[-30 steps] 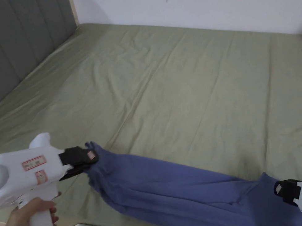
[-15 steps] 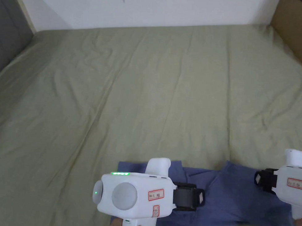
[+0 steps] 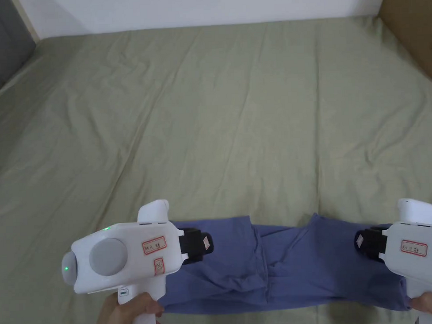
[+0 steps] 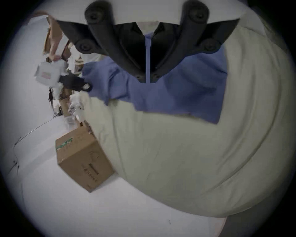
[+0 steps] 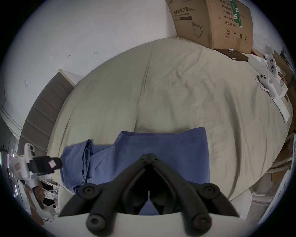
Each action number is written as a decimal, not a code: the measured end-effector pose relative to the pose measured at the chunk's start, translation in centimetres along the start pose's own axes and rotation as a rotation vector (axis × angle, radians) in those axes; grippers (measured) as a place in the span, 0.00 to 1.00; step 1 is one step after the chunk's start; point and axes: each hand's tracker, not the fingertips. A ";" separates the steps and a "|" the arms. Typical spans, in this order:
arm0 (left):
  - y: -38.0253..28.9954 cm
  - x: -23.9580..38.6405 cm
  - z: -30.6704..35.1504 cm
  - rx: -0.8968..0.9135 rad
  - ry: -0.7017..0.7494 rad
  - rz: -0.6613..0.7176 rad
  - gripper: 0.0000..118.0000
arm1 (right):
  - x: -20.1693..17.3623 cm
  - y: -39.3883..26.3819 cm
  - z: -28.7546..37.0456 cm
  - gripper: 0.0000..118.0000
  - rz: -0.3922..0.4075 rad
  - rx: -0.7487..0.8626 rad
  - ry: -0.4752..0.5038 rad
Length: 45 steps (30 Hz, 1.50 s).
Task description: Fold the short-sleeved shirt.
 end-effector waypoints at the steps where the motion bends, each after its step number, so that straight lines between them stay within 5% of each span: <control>1: -0.6 0.0 -0.8 -0.048 -0.003 -0.006 0.04 | -0.1 -0.1 0.1 0.00 0.000 0.001 0.001; 11: -6.3 5.9 -5.0 -0.193 -0.057 -0.132 0.04 | 0.9 0.0 0.7 0.00 -0.015 0.009 0.007; 18: -4.8 5.7 -2.6 -0.166 -0.130 -0.094 0.04 | 1.4 0.1 1.5 0.00 -0.036 0.029 0.022; 23: -2.6 1.9 2.1 -0.017 -0.188 0.024 0.04 | 1.2 0.2 1.6 0.00 -0.021 0.030 0.020; 27: -1.6 -4.4 5.3 0.076 -0.100 0.140 0.04 | 0.8 0.2 1.4 0.00 -0.014 0.025 0.021; 33: -2.7 -12.5 6.6 0.060 -0.056 0.248 0.05 | -0.4 0.2 1.1 0.00 0.032 0.014 0.003; 34: -2.9 -13.0 6.3 0.064 -0.078 0.250 0.10 | -0.6 0.3 0.9 0.00 0.037 0.014 0.001; 35: -3.0 -13.3 6.0 0.064 -0.114 0.274 0.28 | -0.8 0.3 0.8 0.00 0.038 0.011 0.000; 38: -3.5 -12.8 3.6 0.011 -0.286 0.375 0.97 | -1.5 0.4 0.6 0.00 0.043 0.003 0.002; 45: -1.9 -12.7 -0.5 -0.013 -0.438 0.433 0.98 | -3.2 0.9 0.2 0.00 0.094 -0.012 -0.016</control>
